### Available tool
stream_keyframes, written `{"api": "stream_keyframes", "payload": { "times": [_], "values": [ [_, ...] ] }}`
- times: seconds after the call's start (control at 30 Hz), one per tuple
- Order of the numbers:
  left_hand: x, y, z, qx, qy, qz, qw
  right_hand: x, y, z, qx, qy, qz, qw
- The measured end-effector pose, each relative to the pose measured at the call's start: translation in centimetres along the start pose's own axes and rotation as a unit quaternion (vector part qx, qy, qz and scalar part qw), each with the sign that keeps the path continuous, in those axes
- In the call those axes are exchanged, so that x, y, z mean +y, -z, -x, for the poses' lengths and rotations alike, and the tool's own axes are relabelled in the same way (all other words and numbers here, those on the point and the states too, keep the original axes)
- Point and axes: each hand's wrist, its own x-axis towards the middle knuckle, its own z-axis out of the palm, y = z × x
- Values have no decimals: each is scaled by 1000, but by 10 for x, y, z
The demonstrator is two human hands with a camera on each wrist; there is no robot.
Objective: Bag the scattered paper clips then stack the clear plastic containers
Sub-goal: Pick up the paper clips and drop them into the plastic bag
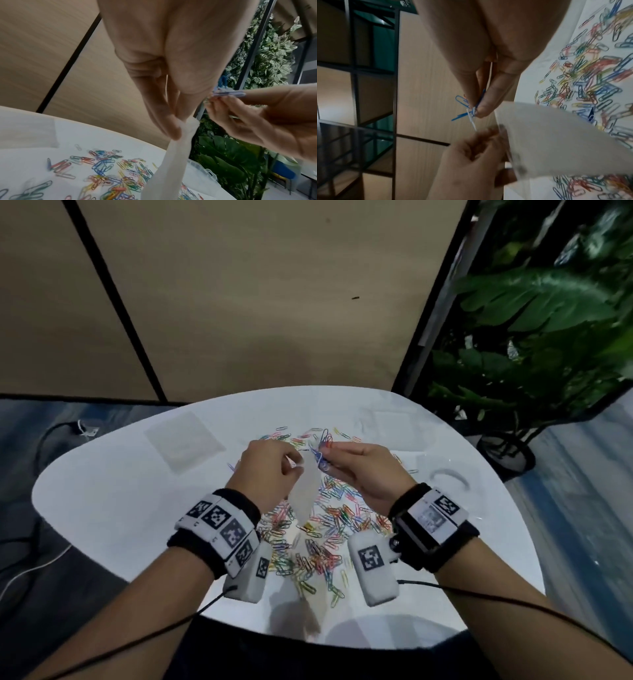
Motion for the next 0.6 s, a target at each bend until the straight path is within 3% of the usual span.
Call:
{"api": "stream_keyframes", "payload": {
  "times": [0.1, 0.23, 0.5, 0.6],
  "values": [
    [6, -1, 5, -2, -4, 4, 1000, 15, -13, -4, 6, -9, 58, 998],
    [7, -2, 7, 10, 16, 22, 1000, 23, -18, -18, 54, 42, 201, 977],
    [2, -8, 2, 39, 42, 61, 997, 46, -24, -23, 57, -37, 148, 987],
    [2, -10, -3, 31, 55, 56, 996, 54, -26, -30, 42, -16, 229, 972]
  ]
}}
